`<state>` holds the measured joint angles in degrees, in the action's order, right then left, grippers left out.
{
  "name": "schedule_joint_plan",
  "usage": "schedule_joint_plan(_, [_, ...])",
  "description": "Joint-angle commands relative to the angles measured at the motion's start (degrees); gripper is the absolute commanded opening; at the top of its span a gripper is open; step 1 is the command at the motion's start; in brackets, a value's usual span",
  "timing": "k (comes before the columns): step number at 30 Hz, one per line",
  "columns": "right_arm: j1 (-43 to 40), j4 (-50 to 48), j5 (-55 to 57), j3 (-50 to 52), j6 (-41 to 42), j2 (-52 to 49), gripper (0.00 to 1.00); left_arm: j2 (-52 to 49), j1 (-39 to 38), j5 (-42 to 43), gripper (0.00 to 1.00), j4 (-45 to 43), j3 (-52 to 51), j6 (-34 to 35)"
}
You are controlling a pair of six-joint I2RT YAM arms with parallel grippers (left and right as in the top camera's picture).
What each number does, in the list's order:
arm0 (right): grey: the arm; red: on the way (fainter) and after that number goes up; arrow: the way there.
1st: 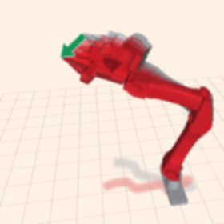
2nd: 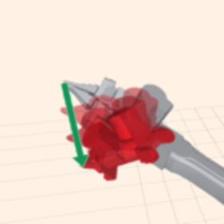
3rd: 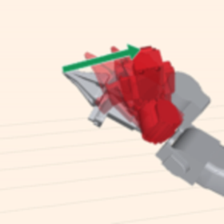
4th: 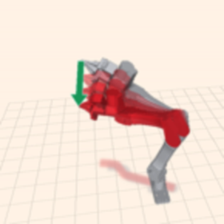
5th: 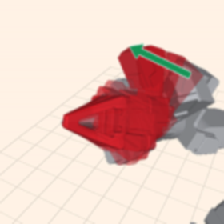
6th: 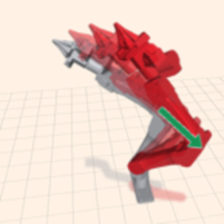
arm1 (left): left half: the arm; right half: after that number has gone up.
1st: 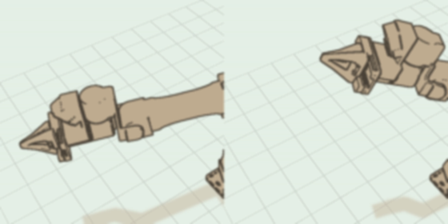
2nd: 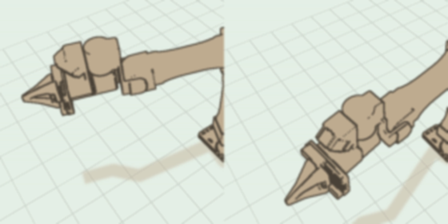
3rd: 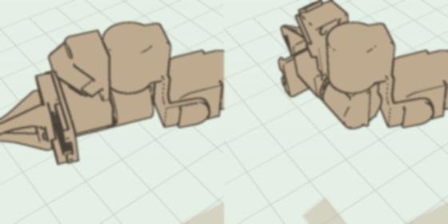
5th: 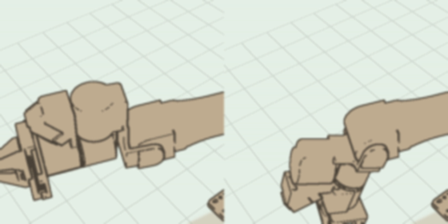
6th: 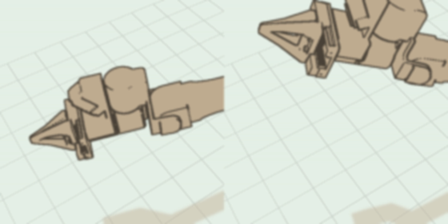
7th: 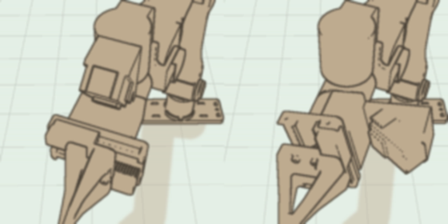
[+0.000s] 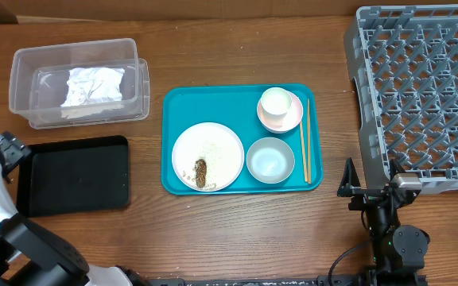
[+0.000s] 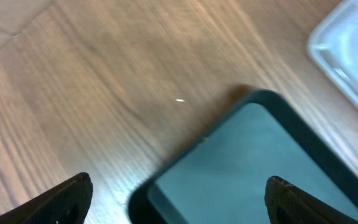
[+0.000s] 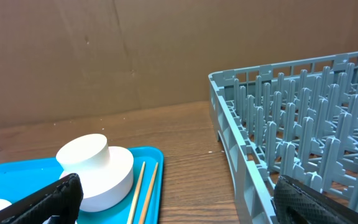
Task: Sort waste into correct bins and load items into the dishwasher
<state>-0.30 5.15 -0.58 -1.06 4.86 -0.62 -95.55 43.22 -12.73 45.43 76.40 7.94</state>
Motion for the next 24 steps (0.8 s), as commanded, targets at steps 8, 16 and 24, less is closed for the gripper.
schedule_joint_plan(8, [-0.11,-0.31,0.52,0.59,-0.22,0.46,1.0,-9.38,2.82,12.87,0.88,-3.19,0.87,-19.43])
schedule_joint_plan(16, [-0.11,-0.31,0.52,0.59,-0.22,0.46,1.0,-16.52,2.93,12.28,0.75,-4.11,0.87,-32.54])
schedule_joint_plan(24, [-0.11,-0.31,0.52,0.59,-0.22,0.46,1.0,-20.96,2.93,11.61,0.38,-5.53,0.9,-33.75])
